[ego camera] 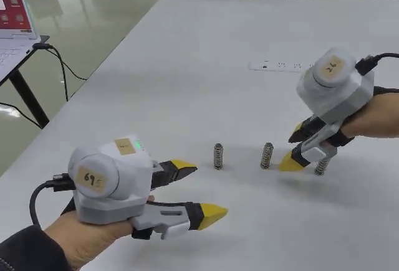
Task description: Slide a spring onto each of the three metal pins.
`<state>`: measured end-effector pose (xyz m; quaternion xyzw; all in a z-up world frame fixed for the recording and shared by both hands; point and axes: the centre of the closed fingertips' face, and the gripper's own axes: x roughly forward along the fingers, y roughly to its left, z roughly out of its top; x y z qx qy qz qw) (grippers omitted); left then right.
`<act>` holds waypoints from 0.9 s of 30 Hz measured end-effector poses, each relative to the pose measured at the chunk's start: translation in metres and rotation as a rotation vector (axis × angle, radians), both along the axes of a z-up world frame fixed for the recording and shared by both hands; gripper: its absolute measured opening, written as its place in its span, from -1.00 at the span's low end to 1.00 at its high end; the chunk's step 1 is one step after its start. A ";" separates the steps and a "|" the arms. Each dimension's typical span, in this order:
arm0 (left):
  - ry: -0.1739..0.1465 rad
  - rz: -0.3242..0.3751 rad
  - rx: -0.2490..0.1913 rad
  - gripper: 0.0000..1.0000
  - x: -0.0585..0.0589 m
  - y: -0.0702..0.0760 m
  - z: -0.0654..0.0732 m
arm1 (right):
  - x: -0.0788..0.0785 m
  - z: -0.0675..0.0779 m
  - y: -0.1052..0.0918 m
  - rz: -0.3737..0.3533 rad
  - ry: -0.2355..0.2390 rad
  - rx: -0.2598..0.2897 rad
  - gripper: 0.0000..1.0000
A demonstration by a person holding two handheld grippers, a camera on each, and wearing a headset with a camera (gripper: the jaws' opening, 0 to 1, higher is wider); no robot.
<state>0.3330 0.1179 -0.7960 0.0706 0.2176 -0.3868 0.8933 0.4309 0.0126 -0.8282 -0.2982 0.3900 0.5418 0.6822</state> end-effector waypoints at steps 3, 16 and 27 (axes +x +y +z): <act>0.002 -0.003 0.001 -0.06 0.000 -0.001 0.000 | 0.001 0.002 -0.005 -0.032 -0.010 0.024 -0.13; 0.007 -0.016 0.004 -0.05 -0.002 -0.004 -0.001 | 0.000 0.010 -0.032 -0.140 -0.050 0.099 -0.06; 0.002 -0.016 -0.001 -0.02 -0.003 -0.006 0.001 | -0.016 0.017 -0.051 -0.190 -0.091 0.138 0.02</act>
